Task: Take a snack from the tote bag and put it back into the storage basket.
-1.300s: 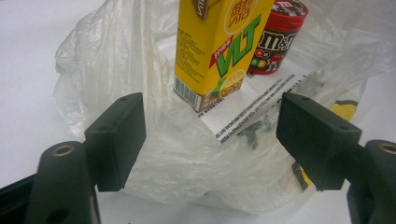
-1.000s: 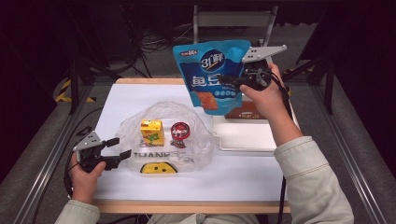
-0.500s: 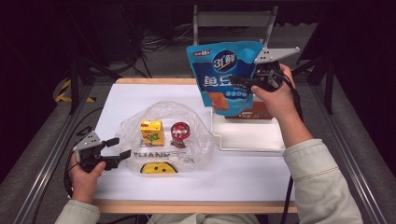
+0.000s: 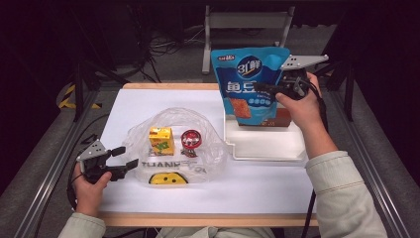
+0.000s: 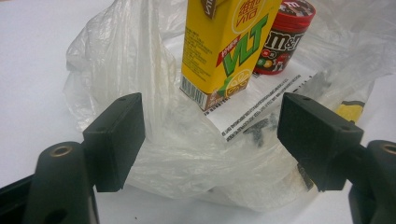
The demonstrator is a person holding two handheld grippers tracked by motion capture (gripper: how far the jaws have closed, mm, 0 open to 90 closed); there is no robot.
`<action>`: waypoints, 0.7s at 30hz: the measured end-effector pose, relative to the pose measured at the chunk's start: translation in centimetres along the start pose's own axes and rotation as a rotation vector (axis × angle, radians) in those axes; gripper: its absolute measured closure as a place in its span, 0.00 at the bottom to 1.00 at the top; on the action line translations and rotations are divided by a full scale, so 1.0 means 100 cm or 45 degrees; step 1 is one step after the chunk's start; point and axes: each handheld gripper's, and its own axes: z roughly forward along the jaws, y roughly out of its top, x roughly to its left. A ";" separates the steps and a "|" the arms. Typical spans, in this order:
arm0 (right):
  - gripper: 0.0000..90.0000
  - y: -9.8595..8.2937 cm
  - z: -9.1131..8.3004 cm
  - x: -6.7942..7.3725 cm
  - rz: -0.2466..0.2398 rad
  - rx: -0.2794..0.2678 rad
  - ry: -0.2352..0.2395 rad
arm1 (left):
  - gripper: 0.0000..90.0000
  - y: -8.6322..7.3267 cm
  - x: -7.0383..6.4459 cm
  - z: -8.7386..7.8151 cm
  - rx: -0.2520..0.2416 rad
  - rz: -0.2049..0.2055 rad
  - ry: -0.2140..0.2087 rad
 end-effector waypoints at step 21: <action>0.98 -0.033 0.020 -0.006 0.050 0.053 0.017 | 0.26 0.000 0.001 0.001 -0.004 -0.010 -0.003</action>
